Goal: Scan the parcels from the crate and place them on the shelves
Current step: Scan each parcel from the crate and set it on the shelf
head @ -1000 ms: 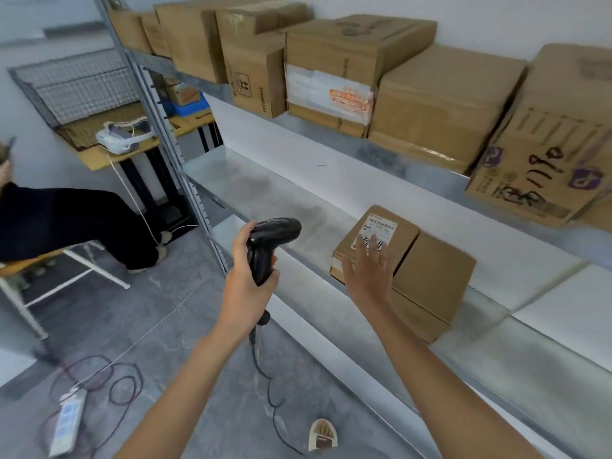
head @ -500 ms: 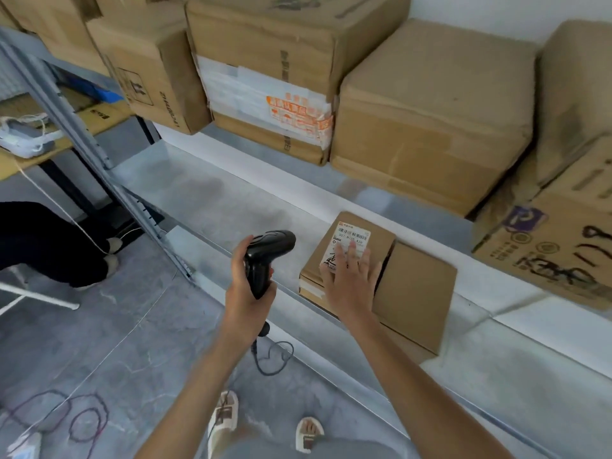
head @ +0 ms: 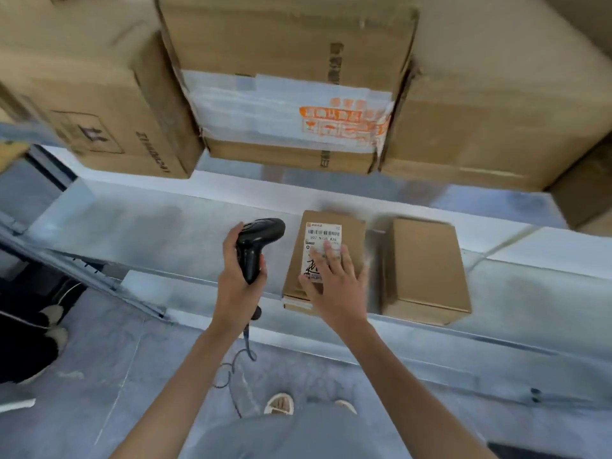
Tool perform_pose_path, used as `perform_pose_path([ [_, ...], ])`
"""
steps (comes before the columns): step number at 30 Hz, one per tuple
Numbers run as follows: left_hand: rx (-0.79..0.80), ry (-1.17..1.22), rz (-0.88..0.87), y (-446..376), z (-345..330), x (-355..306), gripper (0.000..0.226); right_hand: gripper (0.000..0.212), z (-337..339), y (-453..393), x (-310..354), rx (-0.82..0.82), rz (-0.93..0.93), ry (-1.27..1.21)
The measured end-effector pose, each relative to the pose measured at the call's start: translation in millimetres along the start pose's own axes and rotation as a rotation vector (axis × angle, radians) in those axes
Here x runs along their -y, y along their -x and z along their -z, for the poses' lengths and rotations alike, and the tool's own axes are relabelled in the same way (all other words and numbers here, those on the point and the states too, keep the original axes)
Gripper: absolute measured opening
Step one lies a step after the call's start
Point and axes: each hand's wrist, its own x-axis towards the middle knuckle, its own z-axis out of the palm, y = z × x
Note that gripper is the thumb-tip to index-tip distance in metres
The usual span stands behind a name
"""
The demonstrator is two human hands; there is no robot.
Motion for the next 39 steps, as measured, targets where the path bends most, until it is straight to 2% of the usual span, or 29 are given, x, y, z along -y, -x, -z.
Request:
perform_pose_path([
  [9,0.129,0.089,0.141,-8.2,16.3,32.4,0.08,0.063,-17.4,21.1,42.9,-0.049,0.006,-0.075],
  [11,0.147,0.135,0.154,-6.7,14.2,36.9,0.083,0.064,-13.7,20.9,40.0,-0.162,-0.063,-0.222],
  [14,0.141,0.189,0.158,-5.8,9.4,43.1,0.086,0.074,-5.6,19.0,30.8,-0.282,-0.288,-0.459],
  [16,0.136,0.221,0.153,-5.8,6.8,46.9,0.086,0.079,-2.7,16.8,28.4,-0.212,-0.37,-0.595],
  [19,0.112,0.211,0.167,-4.7,5.1,53.2,0.09,0.079,-1.6,16.1,40.2,-0.112,-0.37,-0.564],
  [22,0.029,0.153,0.216,-4.6,10.7,60.4,0.092,0.077,2.1,13.1,63.0,-0.124,-0.339,-0.513],
  [28,-0.07,0.111,0.352,-11.2,34.9,79.9,0.083,0.064,11.2,-0.5,112.8,-0.141,-0.167,-0.482],
  [32,-0.102,0.118,0.388,-10.9,42.3,86.8,0.08,0.059,19.2,-13.1,130.5,-0.155,-0.201,-0.598],
  [39,-0.084,0.193,0.434,-13.4,45.2,90.5,0.084,0.076,21.0,-29.6,127.3,-0.004,-0.247,-0.477],
])
